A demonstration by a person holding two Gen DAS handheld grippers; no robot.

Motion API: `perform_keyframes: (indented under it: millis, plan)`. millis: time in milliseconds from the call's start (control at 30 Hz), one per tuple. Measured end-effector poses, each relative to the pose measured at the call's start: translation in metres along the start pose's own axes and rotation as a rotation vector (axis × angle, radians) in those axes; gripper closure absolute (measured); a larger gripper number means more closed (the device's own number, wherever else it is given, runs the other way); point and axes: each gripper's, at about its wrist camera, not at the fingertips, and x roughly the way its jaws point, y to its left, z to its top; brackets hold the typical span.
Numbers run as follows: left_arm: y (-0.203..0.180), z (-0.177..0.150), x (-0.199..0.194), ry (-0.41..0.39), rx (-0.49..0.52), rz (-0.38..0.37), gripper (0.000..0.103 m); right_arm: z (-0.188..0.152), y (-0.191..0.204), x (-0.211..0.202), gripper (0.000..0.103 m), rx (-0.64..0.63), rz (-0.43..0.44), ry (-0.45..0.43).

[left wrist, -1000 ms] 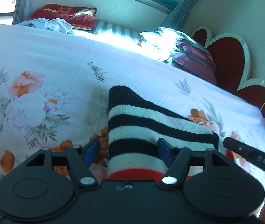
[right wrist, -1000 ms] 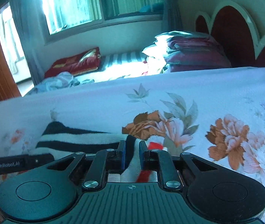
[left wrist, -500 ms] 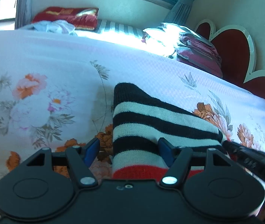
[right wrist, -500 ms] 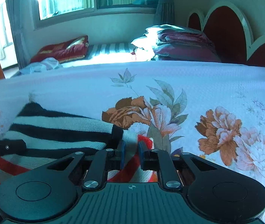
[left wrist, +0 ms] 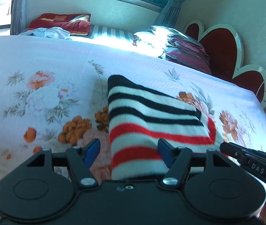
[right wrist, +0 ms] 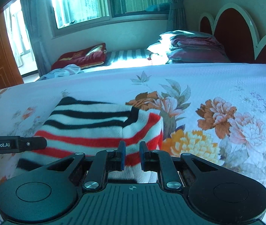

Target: Fold small clothes

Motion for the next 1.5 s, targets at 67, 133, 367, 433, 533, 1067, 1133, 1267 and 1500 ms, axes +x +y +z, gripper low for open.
perform_keyframes:
  millis: [67, 133, 367, 433, 533, 1067, 1133, 1267, 1500]
  plan:
    - [0.002, -0.009, -0.001, 0.003, -0.013, -0.006, 0.036, -0.009, 0.002, 0.002, 0.088, -0.044, -0.03, 0.01]
    - [0.003, -0.016, 0.003, -0.002, -0.011, -0.001, 0.035, -0.016, -0.001, 0.013, 0.089, -0.064, -0.073, 0.043]
    - [0.001, -0.017, -0.012, -0.018, 0.011, -0.004, 0.037, -0.015, -0.012, -0.01, 0.088, 0.009, -0.074, 0.015]
    - [0.002, -0.022, -0.022, -0.02, 0.022, -0.015, 0.037, -0.02, -0.008, -0.026, 0.088, 0.013, -0.042, 0.003]
    - [0.006, -0.033, -0.038, -0.028, 0.028, -0.028, 0.037, -0.03, 0.0, -0.048, 0.088, -0.01, -0.015, -0.014]
    - [0.009, -0.081, -0.035, 0.109, 0.032, -0.12, 0.035, -0.087, -0.002, -0.067, 0.089, 0.072, -0.166, 0.078]
    - [0.007, -0.084, -0.034, 0.106, 0.046, -0.12, 0.035, -0.094, 0.002, -0.059, 0.089, 0.046, -0.187, 0.111]
    - [0.007, -0.084, -0.035, 0.105, 0.063, -0.124, 0.035, -0.088, 0.003, -0.058, 0.088, 0.051, -0.198, 0.132]
    - [0.008, -0.072, -0.042, 0.151, 0.012, -0.147, 0.037, -0.075, -0.001, -0.081, 0.05, 0.063, -0.161, 0.108]
